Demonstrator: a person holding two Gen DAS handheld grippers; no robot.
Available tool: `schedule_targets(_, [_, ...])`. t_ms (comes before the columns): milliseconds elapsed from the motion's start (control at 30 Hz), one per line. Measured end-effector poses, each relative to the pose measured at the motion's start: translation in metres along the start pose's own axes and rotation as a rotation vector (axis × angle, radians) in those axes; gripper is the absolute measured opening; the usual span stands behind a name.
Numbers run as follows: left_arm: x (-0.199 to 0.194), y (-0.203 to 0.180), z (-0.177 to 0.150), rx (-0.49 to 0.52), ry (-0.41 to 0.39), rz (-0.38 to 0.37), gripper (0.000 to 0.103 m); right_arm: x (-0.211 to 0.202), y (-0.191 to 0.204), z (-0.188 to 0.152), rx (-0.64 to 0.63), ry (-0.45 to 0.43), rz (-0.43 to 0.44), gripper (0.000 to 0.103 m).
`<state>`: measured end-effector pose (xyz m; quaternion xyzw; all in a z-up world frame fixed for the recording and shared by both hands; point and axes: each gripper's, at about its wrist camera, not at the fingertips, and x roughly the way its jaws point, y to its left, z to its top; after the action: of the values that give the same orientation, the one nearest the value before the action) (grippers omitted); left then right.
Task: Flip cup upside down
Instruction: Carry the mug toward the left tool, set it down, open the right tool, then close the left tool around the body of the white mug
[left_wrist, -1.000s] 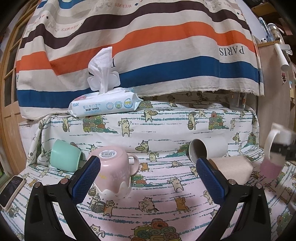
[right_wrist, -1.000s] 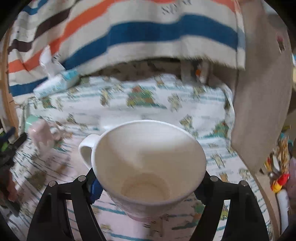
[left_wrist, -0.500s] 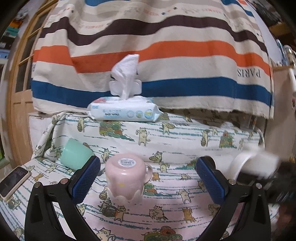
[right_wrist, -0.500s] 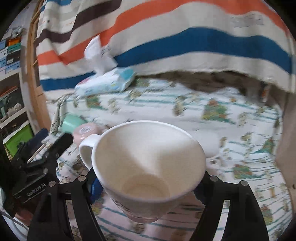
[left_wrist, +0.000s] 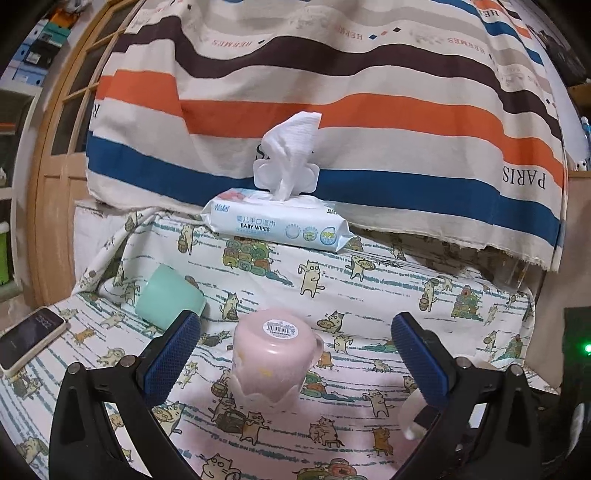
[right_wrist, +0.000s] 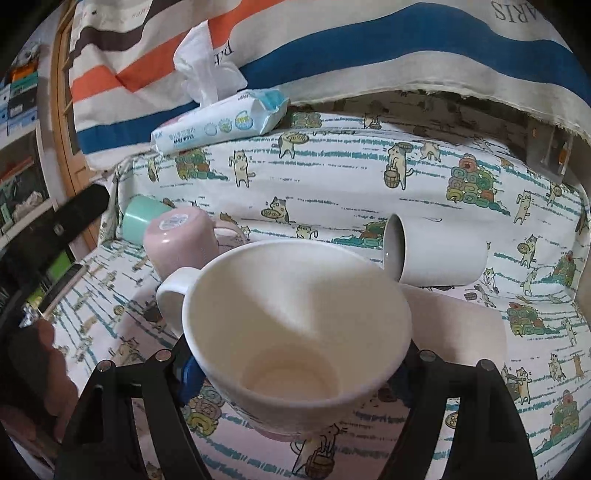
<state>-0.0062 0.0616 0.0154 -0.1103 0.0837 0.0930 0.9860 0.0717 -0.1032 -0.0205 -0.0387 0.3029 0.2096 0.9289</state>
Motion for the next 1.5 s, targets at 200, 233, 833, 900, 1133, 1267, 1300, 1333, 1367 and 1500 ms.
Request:
schedule_targets(200, [0.000, -0.002, -0.002, 0.016, 0.001, 0.003, 0.103, 0.000, 0.000, -0.005, -0.031, -0.002, 0.007, 0.091])
schedule_targets(233, [0.001, -0.002, -0.002, 0.013, 0.006, 0.001, 0.103, -0.004, 0.000, -0.006, -0.032, -0.016, 0.002, 0.091])
schedule_targets(833, [-0.006, -0.027, -0.007, 0.164, -0.013, -0.096, 0.103, -0.067, -0.038, -0.025, -0.105, -0.060, 0.011, 0.097])
schedule_targets(900, [-0.005, -0.028, -0.008, 0.187, 0.025, -0.121, 0.103, -0.072, -0.041, -0.031, -0.121, -0.042, 0.012, 0.097])
schedule_targets(1133, [-0.019, -0.037, -0.016, 0.188, 0.188, -0.214, 0.103, -0.091, -0.064, -0.055, -0.136, -0.035, -0.043, 0.097])
schedule_targets(1267, [-0.032, -0.060, -0.015, 0.214, 0.276, -0.264, 0.103, -0.097, -0.084, -0.058, -0.072, -0.088, -0.118, 0.097])
schedule_targets(1300, [-0.033, -0.067, -0.016, 0.208, 0.314, -0.305, 0.103, -0.097, -0.088, -0.056, -0.062, -0.092, -0.129, 0.097])
schedule_targets(1333, [-0.032, -0.073, -0.016, 0.199, 0.353, -0.338, 0.103, -0.098, -0.092, -0.054, -0.051, -0.097, -0.132, 0.095])
schedule_targets(1367, [-0.029, -0.079, -0.017, 0.193, 0.392, -0.359, 0.103, -0.098, -0.095, -0.051, -0.045, -0.103, -0.133, 0.092])
schedule_targets(1500, [-0.017, -0.110, -0.027, 0.238, 0.537, -0.426, 0.103, -0.105, -0.105, -0.043, -0.019, -0.134, -0.144, 0.091])
